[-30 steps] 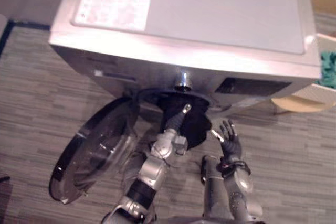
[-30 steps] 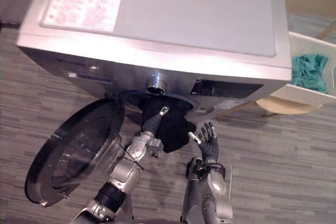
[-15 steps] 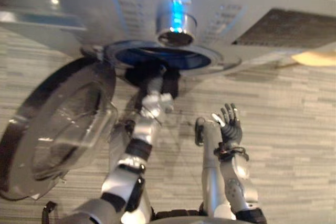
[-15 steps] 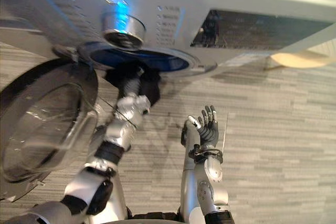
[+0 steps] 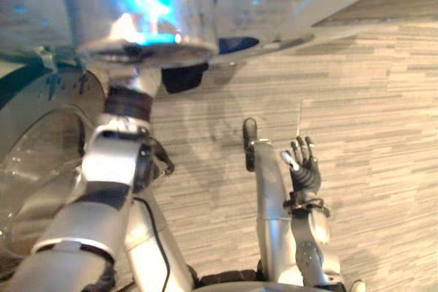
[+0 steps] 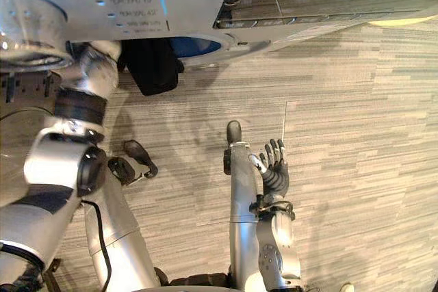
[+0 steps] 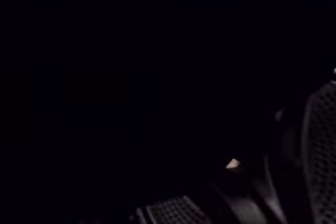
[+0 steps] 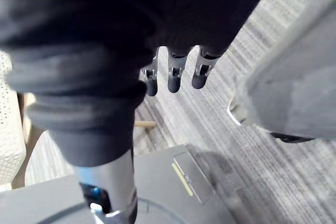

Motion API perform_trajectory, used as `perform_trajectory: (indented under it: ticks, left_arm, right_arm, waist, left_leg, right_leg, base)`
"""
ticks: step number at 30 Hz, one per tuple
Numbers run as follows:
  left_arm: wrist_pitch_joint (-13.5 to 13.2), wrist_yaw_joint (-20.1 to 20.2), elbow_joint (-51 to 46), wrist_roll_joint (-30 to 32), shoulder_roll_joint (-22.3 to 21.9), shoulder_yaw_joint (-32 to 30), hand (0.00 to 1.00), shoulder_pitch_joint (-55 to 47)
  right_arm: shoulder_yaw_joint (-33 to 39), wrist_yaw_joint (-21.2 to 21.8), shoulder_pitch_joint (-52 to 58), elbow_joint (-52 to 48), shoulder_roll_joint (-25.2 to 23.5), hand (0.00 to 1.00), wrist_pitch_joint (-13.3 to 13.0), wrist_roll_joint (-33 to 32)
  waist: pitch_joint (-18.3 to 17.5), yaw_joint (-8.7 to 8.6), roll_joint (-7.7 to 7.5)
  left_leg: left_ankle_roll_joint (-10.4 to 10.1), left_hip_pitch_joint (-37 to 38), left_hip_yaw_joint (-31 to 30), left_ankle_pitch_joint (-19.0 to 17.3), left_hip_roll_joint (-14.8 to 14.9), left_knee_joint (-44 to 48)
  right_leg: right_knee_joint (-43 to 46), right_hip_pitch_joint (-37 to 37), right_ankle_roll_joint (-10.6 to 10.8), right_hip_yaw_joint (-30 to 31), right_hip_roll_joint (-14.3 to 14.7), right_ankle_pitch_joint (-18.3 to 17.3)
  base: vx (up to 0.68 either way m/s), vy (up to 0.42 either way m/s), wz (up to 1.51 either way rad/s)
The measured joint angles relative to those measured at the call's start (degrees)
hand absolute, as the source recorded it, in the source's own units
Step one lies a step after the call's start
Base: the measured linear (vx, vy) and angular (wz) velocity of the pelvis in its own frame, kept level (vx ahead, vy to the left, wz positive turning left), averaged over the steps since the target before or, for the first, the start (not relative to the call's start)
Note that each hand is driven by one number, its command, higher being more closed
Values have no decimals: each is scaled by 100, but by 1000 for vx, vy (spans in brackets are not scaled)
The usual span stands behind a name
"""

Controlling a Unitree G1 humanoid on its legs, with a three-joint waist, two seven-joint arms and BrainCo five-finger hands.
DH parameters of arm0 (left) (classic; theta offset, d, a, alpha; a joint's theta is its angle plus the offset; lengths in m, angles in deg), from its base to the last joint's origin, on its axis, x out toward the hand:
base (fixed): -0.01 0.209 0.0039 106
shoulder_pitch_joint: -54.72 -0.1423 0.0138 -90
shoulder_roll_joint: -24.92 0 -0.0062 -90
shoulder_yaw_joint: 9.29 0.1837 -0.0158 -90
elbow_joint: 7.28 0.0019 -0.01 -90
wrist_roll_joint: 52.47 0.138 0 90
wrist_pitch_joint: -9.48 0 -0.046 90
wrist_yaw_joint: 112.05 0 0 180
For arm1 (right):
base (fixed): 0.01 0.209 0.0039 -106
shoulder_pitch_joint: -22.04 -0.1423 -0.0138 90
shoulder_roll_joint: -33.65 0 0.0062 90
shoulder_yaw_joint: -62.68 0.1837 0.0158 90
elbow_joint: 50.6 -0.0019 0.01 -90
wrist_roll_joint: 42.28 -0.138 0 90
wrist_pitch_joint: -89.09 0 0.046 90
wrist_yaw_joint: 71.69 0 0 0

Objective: Pick up the laundry basket with both hands and put the clothes into the washing machine.

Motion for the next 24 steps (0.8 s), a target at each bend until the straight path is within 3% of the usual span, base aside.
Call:
perform_trajectory:
  ticks: [2, 3, 10, 15, 17, 19, 21, 22, 24]
  left_arm:
    - [-59, 4, -7, -159, 202, 154, 100, 463]
    - [-366, 5, -78, -351, 192, 170, 100, 502]
    - [-541, -205, -78, -1172, 406, 866, 100, 649]
    - [-736, -584, -79, -1086, 680, 1158, 100, 693]
    - [-711, -837, -79, -442, 792, 1366, 100, 787]
    - [-500, -1263, -154, 620, 892, 1707, 100, 881]
    - [-190, -1699, -268, 2377, 1081, 2247, 100, 938]
    - [-99, -1786, -268, 2779, 1124, 2392, 100, 970]
    - [409, -1934, -399, 4480, 1277, 2931, 100, 1094]
  right_arm:
    - [3, 11, 75, -3, 3, 0, 0, -19]
    - [8, 45, 89, -15, 5, 0, 0, -42]
    - [275, 242, 418, -231, 10, 0, 3, -235]
    - [546, 250, 802, -334, 74, 0, 10, -260]
    - [632, 296, 872, -392, 127, 0, 9, -260]
    - [688, 368, 924, -449, 204, 0, -3, -261]
    - [693, 476, 924, -477, 217, 0, -155, -313]
    - [688, 490, 924, -478, 218, 0, -202, -329]
    - [684, 478, 923, -477, 233, 0, -361, -462]
  waist:
    - [0, 7, 1]
    - [2, -2, 3]
    - [12, 50, 19]
    - [12, 51, 19]
    - [22, 41, 35]
    - [23, 45, 37]
    - [24, 41, 39]
    - [25, 42, 39]
    - [27, 42, 43]
  left_leg:
    - [2, 0, 23, 1, 15, -4]
    - [2, -3, 40, 1, 23, -30]
    - [62, -2, 108, 47, 19, -85]
    - [62, -45, 122, 47, 23, -58]
    - [61, -110, 96, 48, 28, -35]
    - [62, -204, 70, 48, 28, 35]
    - [65, -279, 54, 46, 23, 97]
    - [65, -293, 53, 46, 21, 102]
    - [82, -366, 35, 56, 5, 108]
  right_leg:
    - [-44, 6, 3, 7, 6, 14]
    - [-93, 4, 7, 11, 18, 45]
    - [-145, -29, -22, 36, 9, 103]
    - [-68, -145, -35, 74, 30, 111]
    - [-66, -191, -58, 73, 47, 126]
    - [-28, -267, -64, 75, 47, 129]
    - [14, -324, -63, 86, 40, 130]
    - [15, -337, -62, 89, 38, 131]
    - [19, -383, -48, 78, 21, 139]
  base:
    - [21, 64, -9]
    - [17, 56, -9]
    - [0, 49, -1]
    - [-10, 20, -1]
    - [-25, 44, -3]
    - [-18, 54, 0]
    - [-19, 67, 0]
    - [-26, 76, 1]
    - [-24, 72, 4]
